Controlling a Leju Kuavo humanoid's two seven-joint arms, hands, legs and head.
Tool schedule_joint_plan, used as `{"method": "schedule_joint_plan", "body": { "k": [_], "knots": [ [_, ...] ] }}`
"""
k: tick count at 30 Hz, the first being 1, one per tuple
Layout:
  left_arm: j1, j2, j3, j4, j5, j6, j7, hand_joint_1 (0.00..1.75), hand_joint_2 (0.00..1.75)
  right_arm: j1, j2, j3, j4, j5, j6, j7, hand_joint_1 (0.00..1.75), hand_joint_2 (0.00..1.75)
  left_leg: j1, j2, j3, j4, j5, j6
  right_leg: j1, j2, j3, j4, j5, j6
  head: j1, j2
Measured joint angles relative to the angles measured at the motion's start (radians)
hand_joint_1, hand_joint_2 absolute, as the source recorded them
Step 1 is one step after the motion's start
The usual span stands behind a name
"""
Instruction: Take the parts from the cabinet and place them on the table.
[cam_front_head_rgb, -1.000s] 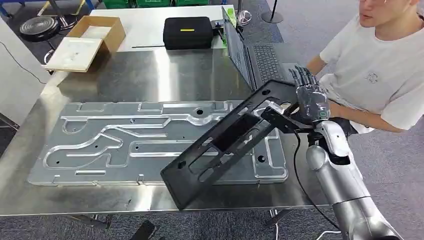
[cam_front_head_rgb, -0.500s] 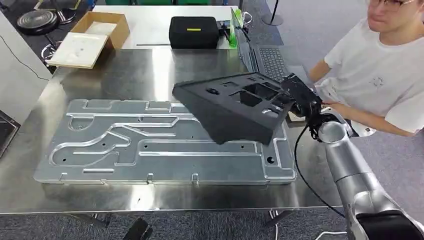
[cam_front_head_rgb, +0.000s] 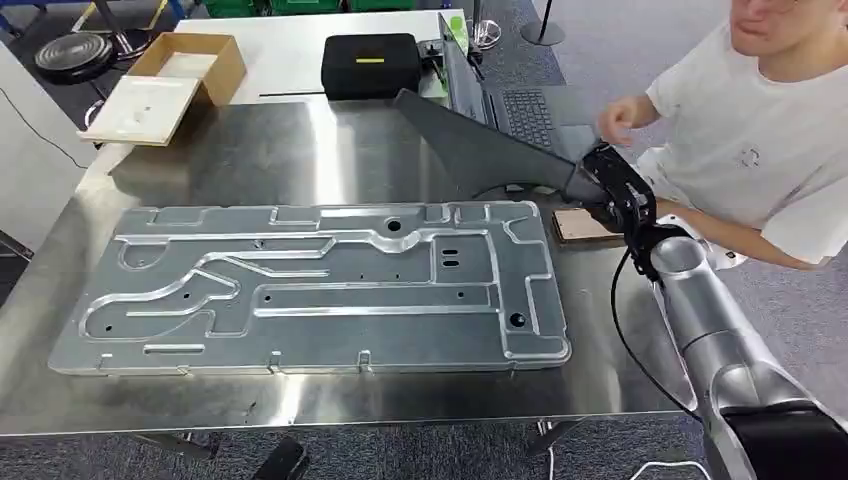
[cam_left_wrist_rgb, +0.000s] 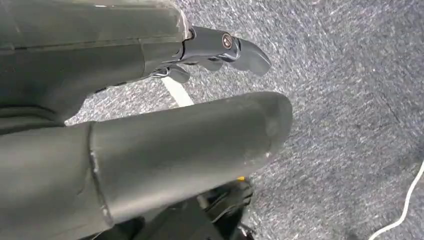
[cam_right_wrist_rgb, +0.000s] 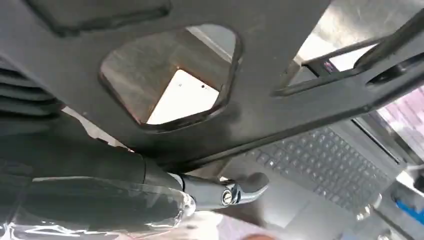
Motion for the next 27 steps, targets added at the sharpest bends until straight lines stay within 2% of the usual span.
{"method": "schedule_joint_plan", "body": {
  "k": [1, 2, 3, 5, 6, 7, 8, 9, 10, 11, 12, 14, 15, 16, 17, 18, 20, 21, 22, 25, 26, 27],
  "knots": [
    [0.001, 0.0, 0.0, 0.0, 0.0, 0.0, 0.0, 0.0, 0.0, -0.004, -0.002, 0.004, 0.011, -0.007, 0.012, 0.0, 0.0, 1.75, 0.0, 0.0, -0.018, 0.03, 0.003, 0.001, 0.002, 0.0, 0.0, 0.001, -0.001, -0.001, 0.0, 0.0],
    [0.001, 0.0, 0.0, 0.0, 0.0, 0.0, 0.0, 0.0, 0.0, -0.007, -0.003, 0.007, 0.021, -0.011, 0.016, -0.001, 0.0, 1.75, 0.0, 0.0, -0.011, 0.009, 0.027, 0.002, 0.003, 0.0, 0.001, 0.001, -0.001, -0.001, 0.0, 0.0],
    [0.0, 0.0, 0.0, 0.0, 0.0, 0.0, 0.0, 0.0, 0.0, -0.013, -0.005, 0.009, 0.031, -0.013, 0.012, -0.006, 0.0, 1.75, 0.0, 0.0, 0.019, -0.059, 0.071, 0.006, 0.004, 0.0, 0.002, 0.003, -0.001, -0.001, 0.0, 0.0],
    [-0.004, 0.0, 0.0, 0.0, 0.0, 0.0, 0.0, 0.0, 0.0, -0.03, -0.006, 0.013, 0.045, 0.001, -0.023, -0.031, 0.0, 1.75, 0.0, 0.0, 0.104, -0.239, 0.157, 0.017, 0.004, 0.001, 0.002, 0.007, -0.005, 0.002, 0.0, 0.0],
    [-0.007, 0.0, 0.0, 0.0, 0.0, 0.0, 0.002, 0.0, 0.0, -0.044, -0.006, 0.02, 0.052, 0.018, -0.046, -0.041, 0.0, 1.75, -0.005, -0.001, 0.119, -0.272, 0.144, 0.018, 0.012, 0.003, -0.002, 0.013, -0.007, 0.006, 0.0, 0.0],
    [-0.01, -0.001, 0.0, 0.0, 0.0, 0.0, 0.003, 0.0, 0.0, -0.059, -0.006, 0.029, 0.061, 0.039, -0.063, -0.041, 0.0, 1.75, -0.005, -0.001, 0.122, -0.278, 0.145, 0.018, 0.011, 0.006, -0.005, 0.013, -0.006, 0.011, 0.001, 0.0],
    [-0.01, -0.002, 0.0, 0.0, 0.0, 0.0, 0.004, 0.0, 0.0, -0.071, -0.006, 0.039, 0.071, 0.062, -0.07, -0.037, 0.0, 0.0, -0.005, -0.001, 0.121, -0.28, 0.146, 0.021, 0.007, 0.005, -0.006, 0.012, -0.004, 0.015, 0.0, 0.0],
    [-0.01, -0.002, 0.0, 0.0, 0.0, 0.0, 0.005, 0.0, 0.0, -0.085, -0.006, 0.055, 0.082, 0.085, -0.07, -0.033, 0.0, 0.0, -0.009, 0.0, 0.121, -0.279, 0.147, 0.023, 0.006, 0.005, -0.004, 0.01, -0.002, 0.021, 0.0, 0.0],
    [-0.01, -0.002, 0.0, 0.0, 0.003, 0.0, 0.005, 0.0, 0.0, -0.101, -0.006, 0.067, 0.09, 0.117, -0.064, -0.023, 0.0, 0.0, -0.008, 0.0, 0.124, -0.287, 0.152, 0.03, 0.007, 0.006, -0.004, 0.01, -0.002, 0.028, 0.0, 0.0],
    [-0.011, -0.006, 0.0, 0.0, 0.003, 0.001, 0.005, 0.0, 0.0, -0.119, -0.008, 0.084, 0.099, 0.155, -0.057, -0.008, 0.0, 0.0, -0.002, 0.002, 0.13, -0.297, 0.159, 0.038, 0.0, 0.005, -0.01, 0.023, -0.013, 0.031, 0.0, 0.0],
    [-0.013, -0.006, 0.0, 0.0, 0.004, 0.002, 0.004, 0.0, 0.0, -0.142, -0.008, 0.099, 0.11, 0.184, -0.048, 0.003, 0.0, 0.0, -0.003, 0.003, 0.131, -0.299, 0.161, 0.043, 0.0, 0.004, -0.024, 0.054, -0.037, 0.035, 0.001, 0.0],
    [-0.014, -0.008, 0.0, 0.0, 0.006, 0.002, 0.004, 0.0, 0.0, -0.185, -0.008, 0.126, 0.135, 0.231, -0.028, 0.018, 0.0, 0.0, -0.003, 0.003, 0.13, -0.299, 0.162, 0.046, -0.002, 0.004, -0.089, 0.196, -0.11, 0.042, 0.001, 0.0],
    [-0.014, -0.01, 0.0, 0.0, 0.007, 0.002, 0.004, 0.0, 0.0, -0.193, -0.008, 0.137, 0.147, 0.253, -0.02, 0.024, 0.0, 0.0, -0.003, 0.003, 0.13, -0.299, 0.162, 0.046, -0.004, 0.004, -0.123, 0.268, -0.136, 0.047, 0.0, 0.0],
    [-0.012, -0.01, 0.0, 0.0, 0.008, 0.002, 0.004, 0.0, 0.0, -0.202, -0.008, 0.148, 0.16, 0.271, -0.013, 0.03, 0.0, 0.0, -0.002, 0.002, 0.13, -0.298, 0.161, 0.046, -0.007, 0.003, -0.143, 0.306, -0.138, 0.049, 0.0, 0.0],
    [-0.01, -0.01, 0.0, 0.0, 0.01, 0.002, 0.004, 0.0, 0.0, -0.217, -0.008, 0.162, 0.175, 0.287, -0.007, 0.035, 0.0, 0.0, -0.001, 0.001, 0.13, -0.296, 0.161, 0.045, -0.012, 0.002, -0.14, 0.294, -0.117, 0.052, 0.001, 0.0],
    [-0.009, -0.011, 0.0, 0.0, 0.01, 0.003, 0.004, 0.0, 0.0, -0.231, -0.008, 0.175, 0.187, 0.297, -0.003, 0.036, 0.0, 0.0, 0.0, 0.0, 0.129, -0.294, 0.159, 0.043, -0.015, 0.001, -0.116, 0.244, -0.083, 0.053, 0.0, 0.0],
    [-0.009, -0.013, 0.0, 0.0, 0.014, 0.003, 0.004, 0.0, 0.0, -0.264, -0.008, 0.188, 0.196, 0.321, 0.036, 0.037, 0.0, 0.0, 0.003, -0.001, 0.13, -0.287, 0.153, 0.033, -0.019, -0.001, -0.031, 0.076, 0.0, 0.055, 0.0, 0.0],
    [-0.009, -0.013, 0.0, 0.0, 0.017, 0.003, 0.004, 0.0, 0.0, -0.282, -0.008, 0.198, 0.203, 0.33, 0.056, 0.039, 0.0, 0.0, 0.001, -0.002, 0.127, -0.284, 0.15, 0.028, -0.019, 0.0, -0.01, 0.033, -0.011, 0.056, 0.0, 0.0],
    [-0.011, -0.013, 0.0, 0.0, 0.018, 0.002, 0.003, 0.0, 0.0, -0.303, -0.005, 0.21, 0.211, 0.336, 0.072, 0.042, 0.0, 0.0, -0.004, -0.002, 0.122, -0.278, 0.149, 0.023, -0.01, 0.002, -0.009, 0.019, -0.01, 0.047, 0.0, 0.0],
    [-0.005, -0.015, 0.0, 0.0, 0.019, 0.002, 0.002, 0.0, 0.0, -0.329, -0.005, 0.237, 0.228, 0.34, 0.083, 0.045, 0.0, 0.0, -0.002, -0.003, 0.124, -0.287, 0.152, 0.008, -0.005, 0.001, -0.01, 0.02, -0.01, 0.03, 0.0, 0.0],
    [-0.005, -0.015, 0.0, 0.0, 0.02, 0.002, 0.002, 0.0, 0.0, -0.337, -0.002, 0.245, 0.232, 0.341, 0.083, 0.045, 0.0, 0.0, 0.0, -0.003, 0.118, -0.28, 0.142, 0.002, -0.012, -0.001, -0.005, 0.012, -0.006, 0.02, 0.0, 0.0],
    [-0.006, -0.015, 0.0, 0.0, 0.02, 0.002, 0.001, 0.0, 0.0, -0.348, 0.001, 0.253, 0.236, 0.348, 0.084, 0.045, 0.0, 0.0, 0.001, -0.001, 0.11, -0.251, 0.121, 0.0, -0.011, -0.002, -0.003, 0.012, -0.006, 0.013, 0.0, 0.0]
  ]
}}
